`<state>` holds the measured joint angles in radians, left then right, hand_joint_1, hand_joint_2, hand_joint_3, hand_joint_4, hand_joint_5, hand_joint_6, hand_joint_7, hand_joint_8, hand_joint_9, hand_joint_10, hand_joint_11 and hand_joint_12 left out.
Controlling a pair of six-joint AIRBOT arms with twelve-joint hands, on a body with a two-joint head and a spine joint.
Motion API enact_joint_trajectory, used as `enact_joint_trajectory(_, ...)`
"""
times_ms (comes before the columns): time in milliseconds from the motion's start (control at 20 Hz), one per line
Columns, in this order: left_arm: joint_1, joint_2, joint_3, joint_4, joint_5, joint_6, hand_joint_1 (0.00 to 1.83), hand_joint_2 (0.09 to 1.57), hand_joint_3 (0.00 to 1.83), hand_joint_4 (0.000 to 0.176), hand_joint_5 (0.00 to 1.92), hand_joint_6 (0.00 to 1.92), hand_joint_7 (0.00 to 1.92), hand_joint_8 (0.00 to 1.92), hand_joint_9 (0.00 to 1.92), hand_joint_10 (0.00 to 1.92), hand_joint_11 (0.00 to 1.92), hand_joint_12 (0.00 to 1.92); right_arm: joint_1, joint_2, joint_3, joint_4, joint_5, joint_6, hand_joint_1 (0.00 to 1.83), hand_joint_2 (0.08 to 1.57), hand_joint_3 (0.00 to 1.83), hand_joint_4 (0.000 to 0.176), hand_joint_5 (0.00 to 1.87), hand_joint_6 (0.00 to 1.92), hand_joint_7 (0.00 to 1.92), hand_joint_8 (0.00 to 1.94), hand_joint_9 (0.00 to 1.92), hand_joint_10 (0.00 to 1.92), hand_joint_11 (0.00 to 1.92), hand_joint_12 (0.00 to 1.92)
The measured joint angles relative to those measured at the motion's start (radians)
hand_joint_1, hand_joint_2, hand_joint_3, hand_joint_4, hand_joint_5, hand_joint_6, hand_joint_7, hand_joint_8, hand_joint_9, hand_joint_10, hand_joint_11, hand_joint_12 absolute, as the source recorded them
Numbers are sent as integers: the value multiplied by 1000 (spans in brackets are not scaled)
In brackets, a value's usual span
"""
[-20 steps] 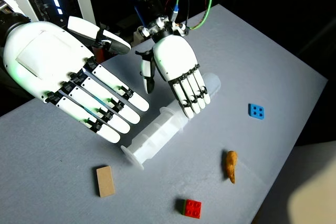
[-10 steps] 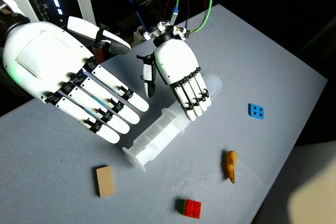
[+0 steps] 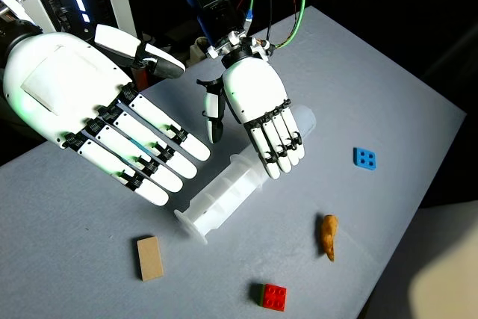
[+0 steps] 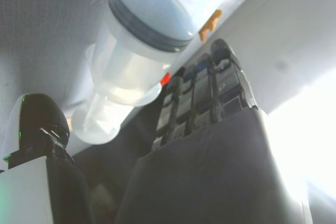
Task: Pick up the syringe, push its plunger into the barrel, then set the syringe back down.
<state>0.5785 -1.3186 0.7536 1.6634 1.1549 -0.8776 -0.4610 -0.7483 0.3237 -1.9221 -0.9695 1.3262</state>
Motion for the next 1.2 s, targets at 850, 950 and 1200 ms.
enact_joint_trajectory(850, 75, -69, 167, 73, -111, -63, 665, 1029, 1, 0, 0, 0, 0, 0, 0, 0, 36, 38, -5, 0, 0, 0, -2, 9, 103, 1067, 4, 0, 0, 0, 0, 0, 0, 0, 5, 2)
enact_joint_trajectory(950, 78, -70, 169, 80, -122, -63, 630, 1043, 6, 0, 0, 0, 0, 0, 0, 0, 22, 39, -5, 0, 0, 0, -2, 9, 115, 1069, 4, 2, 0, 0, 0, 0, 0, 0, 0, 0)
enact_joint_trajectory(1200, 89, -76, 171, 102, -116, -71, 688, 1042, 4, 0, 0, 0, 0, 0, 0, 0, 0, 38, -5, 0, 0, 0, -2, 10, 130, 1059, 0, 0, 3, 0, 0, 0, 0, 0, 0, 0)
